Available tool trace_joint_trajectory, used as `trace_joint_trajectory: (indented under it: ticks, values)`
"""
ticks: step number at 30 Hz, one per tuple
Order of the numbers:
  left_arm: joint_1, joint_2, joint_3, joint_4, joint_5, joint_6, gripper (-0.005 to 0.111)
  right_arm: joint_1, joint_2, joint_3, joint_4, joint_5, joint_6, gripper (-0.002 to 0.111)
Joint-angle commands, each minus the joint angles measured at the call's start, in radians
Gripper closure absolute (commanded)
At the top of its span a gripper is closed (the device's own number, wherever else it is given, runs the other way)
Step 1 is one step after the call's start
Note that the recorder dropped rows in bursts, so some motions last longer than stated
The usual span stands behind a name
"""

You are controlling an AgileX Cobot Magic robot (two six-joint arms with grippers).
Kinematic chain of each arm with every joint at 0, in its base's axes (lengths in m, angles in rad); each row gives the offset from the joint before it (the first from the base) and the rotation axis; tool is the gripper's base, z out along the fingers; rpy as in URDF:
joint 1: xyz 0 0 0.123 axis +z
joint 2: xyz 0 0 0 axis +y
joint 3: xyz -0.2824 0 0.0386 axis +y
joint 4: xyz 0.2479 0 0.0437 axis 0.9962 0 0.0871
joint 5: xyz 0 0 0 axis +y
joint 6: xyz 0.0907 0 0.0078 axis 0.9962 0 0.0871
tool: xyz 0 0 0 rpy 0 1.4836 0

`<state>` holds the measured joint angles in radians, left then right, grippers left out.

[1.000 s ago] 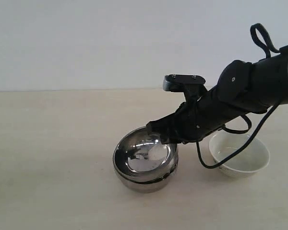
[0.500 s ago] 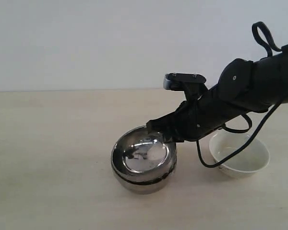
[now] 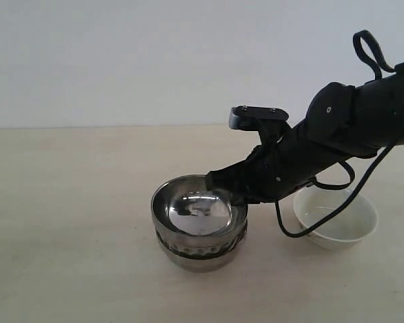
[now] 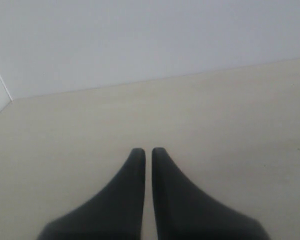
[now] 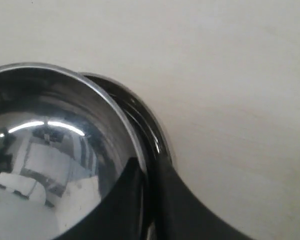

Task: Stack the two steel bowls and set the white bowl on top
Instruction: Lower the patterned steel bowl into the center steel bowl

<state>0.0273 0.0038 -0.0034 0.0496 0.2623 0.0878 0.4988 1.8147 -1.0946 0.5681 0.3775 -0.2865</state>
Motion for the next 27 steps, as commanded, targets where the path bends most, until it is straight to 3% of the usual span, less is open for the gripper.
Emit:
trace_joint_trajectory:
  ticks: [1,7,14,17,19,27]
  values:
    - [0.003,-0.004,0.003,-0.008,-0.008,-0.01,0.103,-0.002,-0.012,0.001,-0.002,0.011,0.008,0.101]
    - [0.003,-0.004,0.003,-0.008,-0.008,-0.01,0.103,-0.002,-0.011,0.001,-0.002,0.015,0.008,0.067]
    - [0.003,-0.004,0.003,-0.008,-0.008,-0.01,0.103,-0.002,-0.012,0.001,-0.013,0.019,0.008,0.067]
    - [0.003,-0.004,0.003,-0.008,-0.008,-0.01,0.103,-0.002,-0.028,0.001,-0.028,0.003,0.008,0.077]
    - [0.003,-0.004,0.003,-0.008,-0.008,-0.01,0.103,-0.002,-0.049,0.001,-0.028,0.004,0.006,0.106]
    - [0.003,-0.004,0.003,-0.008,-0.008,-0.01,0.103,-0.002,-0.069,0.001,-0.043,0.054,0.012,0.108]
